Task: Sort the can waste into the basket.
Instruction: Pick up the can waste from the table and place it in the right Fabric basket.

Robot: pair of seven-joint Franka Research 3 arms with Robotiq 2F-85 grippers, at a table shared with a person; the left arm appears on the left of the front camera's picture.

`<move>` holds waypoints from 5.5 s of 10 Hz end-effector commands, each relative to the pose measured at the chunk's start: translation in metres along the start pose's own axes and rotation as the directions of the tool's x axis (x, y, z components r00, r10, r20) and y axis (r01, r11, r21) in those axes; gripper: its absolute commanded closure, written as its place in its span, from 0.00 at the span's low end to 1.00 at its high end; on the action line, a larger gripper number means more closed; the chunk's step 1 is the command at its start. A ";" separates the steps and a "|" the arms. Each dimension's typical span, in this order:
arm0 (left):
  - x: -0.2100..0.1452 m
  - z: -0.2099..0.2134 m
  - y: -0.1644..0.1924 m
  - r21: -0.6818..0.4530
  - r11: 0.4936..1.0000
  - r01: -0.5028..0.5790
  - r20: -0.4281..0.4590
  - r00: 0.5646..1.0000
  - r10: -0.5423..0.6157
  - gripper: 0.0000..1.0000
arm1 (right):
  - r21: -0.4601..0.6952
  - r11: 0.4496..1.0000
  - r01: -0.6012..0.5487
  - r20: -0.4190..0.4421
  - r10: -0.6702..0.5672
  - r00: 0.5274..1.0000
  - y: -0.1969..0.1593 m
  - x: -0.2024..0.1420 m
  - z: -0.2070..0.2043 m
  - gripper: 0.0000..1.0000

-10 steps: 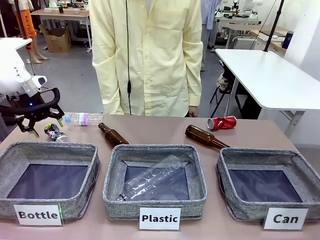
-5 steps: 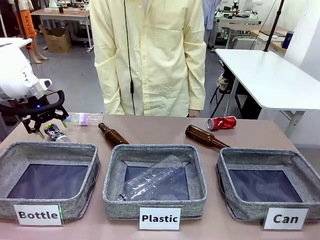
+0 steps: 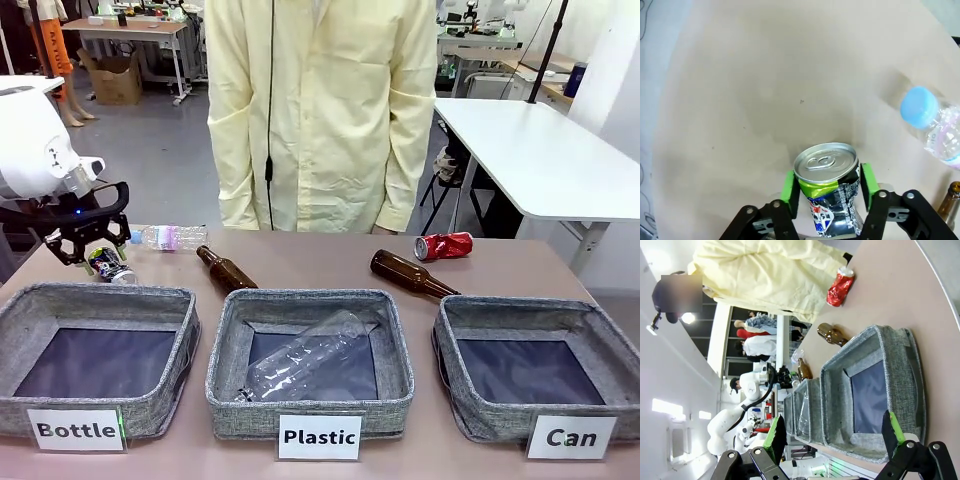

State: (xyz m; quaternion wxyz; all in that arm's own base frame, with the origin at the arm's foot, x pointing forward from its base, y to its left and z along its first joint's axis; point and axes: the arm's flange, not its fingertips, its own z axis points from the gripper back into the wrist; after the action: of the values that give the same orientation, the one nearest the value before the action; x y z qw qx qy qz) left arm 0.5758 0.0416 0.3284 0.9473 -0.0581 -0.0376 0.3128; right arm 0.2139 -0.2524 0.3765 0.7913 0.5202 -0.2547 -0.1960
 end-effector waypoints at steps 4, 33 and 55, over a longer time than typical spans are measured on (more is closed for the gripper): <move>0.001 0.003 0.000 0.023 1.000 -0.021 0.033 0.999 0.021 1.00 | 0.017 1.000 -0.023 0.013 0.023 1.000 0.001 0.002 0.000 0.00; -0.263 0.275 0.151 0.012 -0.506 0.862 0.295 -0.487 -0.822 0.56 | 0.017 1.000 -0.023 0.013 0.023 1.000 0.001 0.002 0.000 0.00; -0.326 0.376 0.078 0.247 -0.574 0.780 0.430 -0.620 -0.657 0.56 | 0.017 1.000 -0.023 0.013 0.023 1.000 0.001 0.002 0.000 0.00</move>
State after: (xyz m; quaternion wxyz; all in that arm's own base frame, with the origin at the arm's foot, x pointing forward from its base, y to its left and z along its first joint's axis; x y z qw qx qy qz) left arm 0.2120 -0.0233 0.6692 0.6494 -0.0600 -0.3194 -0.6875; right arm 0.2143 -0.2523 0.3766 0.7921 0.5197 -0.2534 -0.1959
